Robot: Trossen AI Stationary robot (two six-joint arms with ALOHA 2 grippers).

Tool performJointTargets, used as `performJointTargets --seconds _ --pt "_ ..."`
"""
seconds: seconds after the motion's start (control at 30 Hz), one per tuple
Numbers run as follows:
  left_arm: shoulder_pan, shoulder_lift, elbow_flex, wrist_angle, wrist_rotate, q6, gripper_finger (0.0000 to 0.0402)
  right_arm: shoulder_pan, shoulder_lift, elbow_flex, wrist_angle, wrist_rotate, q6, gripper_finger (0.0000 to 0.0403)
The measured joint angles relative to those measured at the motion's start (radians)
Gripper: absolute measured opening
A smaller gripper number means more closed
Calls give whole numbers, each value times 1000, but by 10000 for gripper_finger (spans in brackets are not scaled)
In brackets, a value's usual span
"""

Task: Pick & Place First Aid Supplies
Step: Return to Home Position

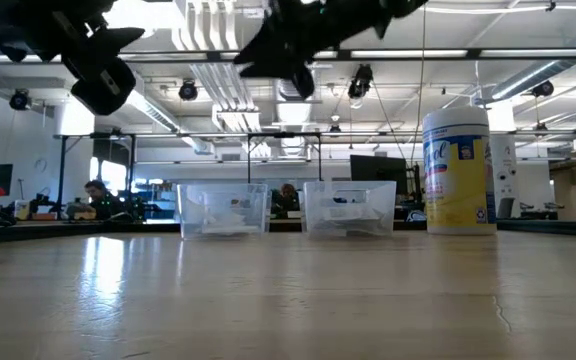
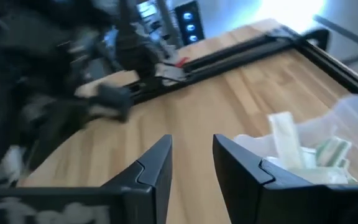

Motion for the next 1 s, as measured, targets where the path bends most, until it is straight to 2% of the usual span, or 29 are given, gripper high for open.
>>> performJointTargets --seconds 0.13,0.27,0.47,0.7,0.87,1.0 --pt "0 -42 0 -1 3 43 120 51 -85 -1 -76 1 -64 105" --pt "1 -76 0 -1 0 94 74 88 -164 -2 -155 2 -103 98" --pt "26 -131 0 -2 -30 139 6 112 -266 -10 -175 4 -142 87" --pt "95 -212 0 -44 -31 190 1 125 -370 -25 -272 4 -152 75" --pt "140 -286 0 -202 -30 212 0 135 -460 -88 -287 8 -159 68" --pt "151 -359 0 -331 -25 236 0 150 -559 -174 -281 64 -154 71"
